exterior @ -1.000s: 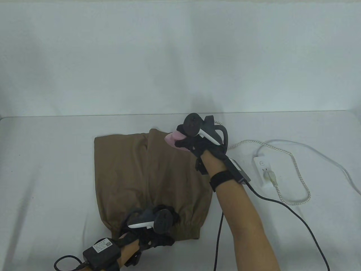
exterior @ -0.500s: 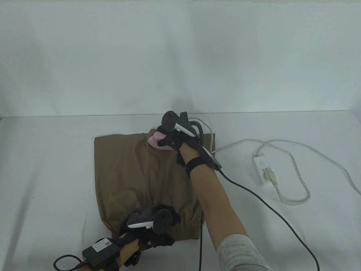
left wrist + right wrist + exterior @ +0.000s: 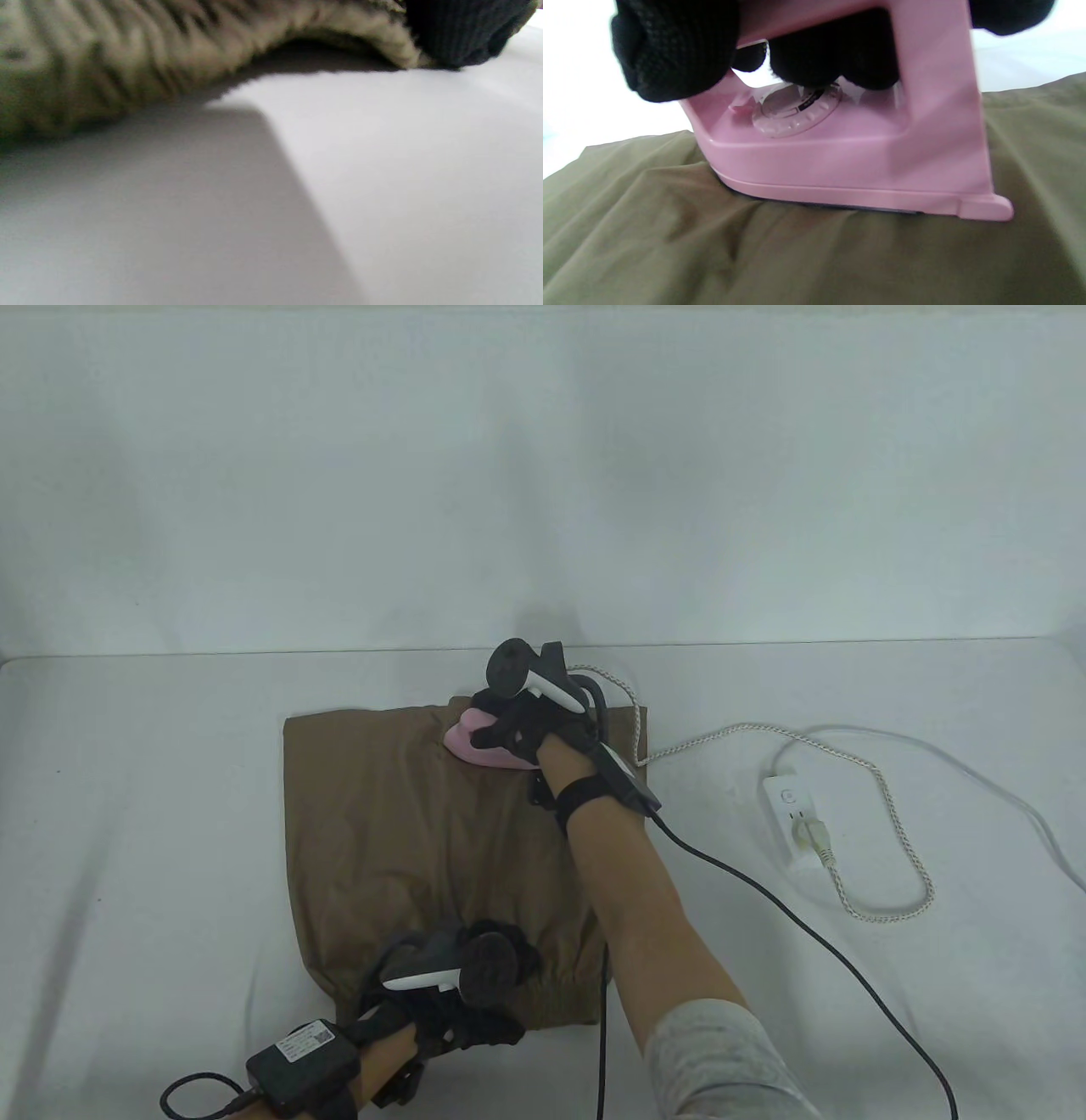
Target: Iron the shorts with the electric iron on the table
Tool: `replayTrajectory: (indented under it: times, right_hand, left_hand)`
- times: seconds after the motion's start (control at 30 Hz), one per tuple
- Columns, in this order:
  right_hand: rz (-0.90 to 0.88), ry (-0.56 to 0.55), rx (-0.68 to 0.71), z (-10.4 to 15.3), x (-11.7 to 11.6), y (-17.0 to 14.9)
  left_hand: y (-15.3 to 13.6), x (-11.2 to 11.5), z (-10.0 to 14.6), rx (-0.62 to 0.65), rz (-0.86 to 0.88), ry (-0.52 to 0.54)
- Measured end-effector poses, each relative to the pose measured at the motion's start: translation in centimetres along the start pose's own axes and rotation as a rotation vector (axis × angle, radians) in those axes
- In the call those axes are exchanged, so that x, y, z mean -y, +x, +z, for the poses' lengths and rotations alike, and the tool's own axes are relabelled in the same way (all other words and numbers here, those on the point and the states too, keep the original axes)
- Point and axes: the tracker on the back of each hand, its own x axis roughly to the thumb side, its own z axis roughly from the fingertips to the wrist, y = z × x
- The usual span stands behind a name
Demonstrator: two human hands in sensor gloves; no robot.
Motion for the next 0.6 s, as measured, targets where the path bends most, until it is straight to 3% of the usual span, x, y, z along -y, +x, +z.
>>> replayTrajectory:
  times: [0.6]
  right_hand:
    - [0.108, -0.049, -0.116, 3.8, 1.6, -6.3]
  left_hand:
    - [0.0, 0.0, 0.0, -0.004, -0.002, -0.007]
